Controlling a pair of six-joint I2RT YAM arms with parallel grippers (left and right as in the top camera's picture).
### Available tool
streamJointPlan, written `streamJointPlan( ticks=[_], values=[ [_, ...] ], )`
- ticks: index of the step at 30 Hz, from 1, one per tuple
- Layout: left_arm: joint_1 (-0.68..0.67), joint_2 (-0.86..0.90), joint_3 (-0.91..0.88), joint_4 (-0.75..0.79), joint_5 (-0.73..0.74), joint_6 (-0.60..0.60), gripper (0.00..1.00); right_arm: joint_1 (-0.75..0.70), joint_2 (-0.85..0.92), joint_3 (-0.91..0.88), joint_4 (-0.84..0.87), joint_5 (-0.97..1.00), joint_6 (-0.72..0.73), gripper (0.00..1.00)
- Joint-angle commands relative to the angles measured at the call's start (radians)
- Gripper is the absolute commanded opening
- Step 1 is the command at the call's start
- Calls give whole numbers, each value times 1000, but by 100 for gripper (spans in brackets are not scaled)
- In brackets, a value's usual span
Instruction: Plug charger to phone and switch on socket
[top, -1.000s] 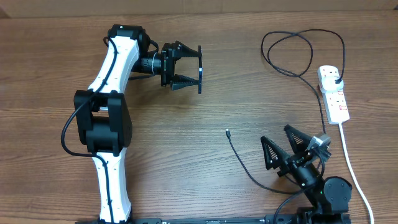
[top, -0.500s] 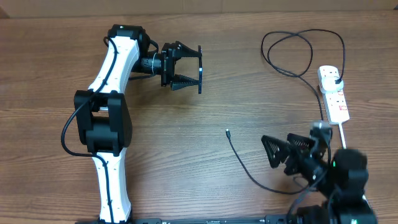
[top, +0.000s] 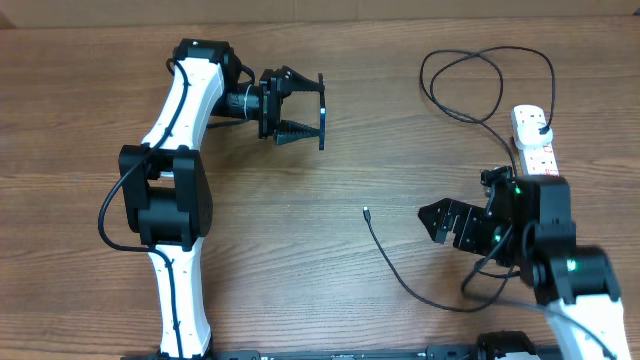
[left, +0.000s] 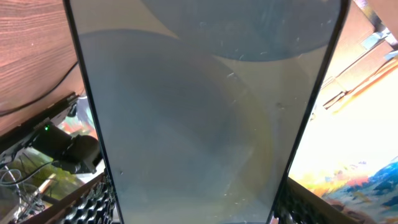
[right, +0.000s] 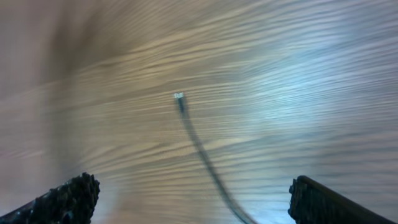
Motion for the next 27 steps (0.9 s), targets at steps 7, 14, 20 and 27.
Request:
streamJointPlan(
  ticks=[7,14,20,27],
  values=[
    [1,-2,24,-3,50,8,75,20,100,134,42,-198,-8,100],
    [1,-2,24,-3,50,8,75,20,100,134,-3,-109,-6,100],
    [1,-2,24,-3,50,8,75,43,100,166,-84,9,10,100],
    [1,-2,24,-3,50,8,75,248,102,325,-182,225,75,100]
  ],
)
